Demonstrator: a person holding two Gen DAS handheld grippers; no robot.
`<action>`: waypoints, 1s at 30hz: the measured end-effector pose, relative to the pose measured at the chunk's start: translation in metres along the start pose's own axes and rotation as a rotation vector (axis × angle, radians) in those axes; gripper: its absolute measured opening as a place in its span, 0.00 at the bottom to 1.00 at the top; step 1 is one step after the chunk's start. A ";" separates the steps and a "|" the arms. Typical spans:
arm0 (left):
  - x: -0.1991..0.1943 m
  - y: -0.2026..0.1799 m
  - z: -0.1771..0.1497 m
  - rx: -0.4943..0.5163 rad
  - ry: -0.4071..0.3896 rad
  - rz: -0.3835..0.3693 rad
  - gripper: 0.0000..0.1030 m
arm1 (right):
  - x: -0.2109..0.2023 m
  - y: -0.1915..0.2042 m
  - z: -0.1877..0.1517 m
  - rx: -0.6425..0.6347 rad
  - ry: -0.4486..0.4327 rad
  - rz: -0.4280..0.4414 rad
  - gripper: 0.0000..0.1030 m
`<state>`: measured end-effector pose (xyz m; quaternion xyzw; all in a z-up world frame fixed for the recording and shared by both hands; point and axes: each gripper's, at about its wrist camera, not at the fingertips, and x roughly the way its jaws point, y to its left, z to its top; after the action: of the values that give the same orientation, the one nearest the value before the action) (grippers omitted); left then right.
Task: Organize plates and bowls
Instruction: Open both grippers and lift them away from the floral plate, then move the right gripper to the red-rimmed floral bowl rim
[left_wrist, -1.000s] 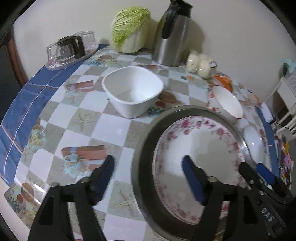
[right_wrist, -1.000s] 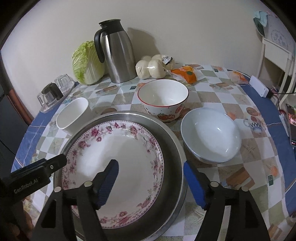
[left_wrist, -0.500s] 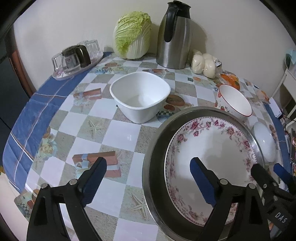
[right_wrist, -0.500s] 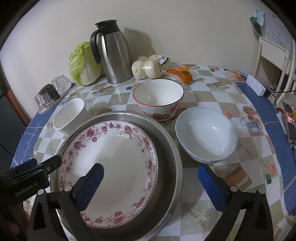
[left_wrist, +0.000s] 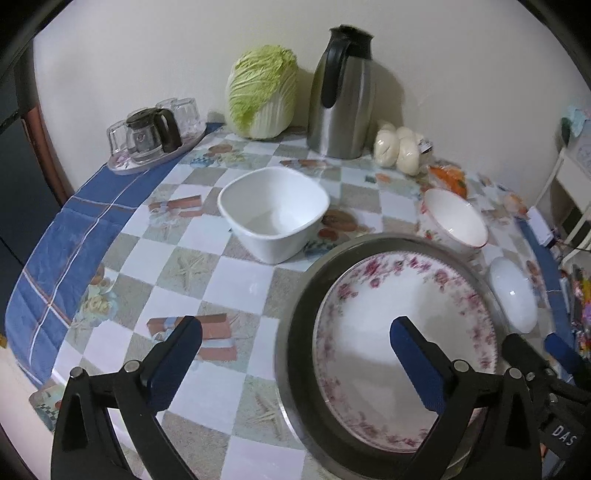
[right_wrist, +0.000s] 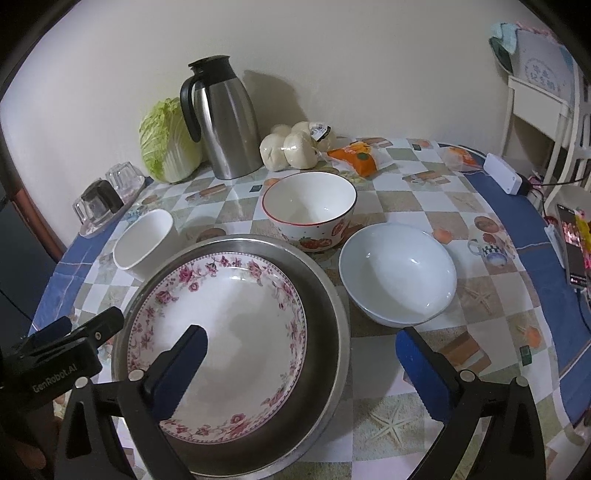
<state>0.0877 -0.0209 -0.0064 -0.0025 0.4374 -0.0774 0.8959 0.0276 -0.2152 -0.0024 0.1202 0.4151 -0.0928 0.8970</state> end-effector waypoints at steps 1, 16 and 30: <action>-0.002 -0.001 0.001 0.000 -0.011 -0.008 0.99 | -0.001 -0.001 0.000 0.004 0.002 0.007 1.00; -0.023 -0.007 0.026 -0.029 -0.102 -0.128 0.99 | -0.007 -0.018 0.009 0.067 0.015 0.038 1.00; 0.011 -0.044 0.086 0.079 0.101 -0.205 0.98 | -0.011 -0.050 0.080 0.050 0.007 0.013 1.00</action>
<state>0.1557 -0.0715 0.0408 -0.0082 0.4762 -0.1858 0.8595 0.0653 -0.2857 0.0494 0.1456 0.4150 -0.0967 0.8929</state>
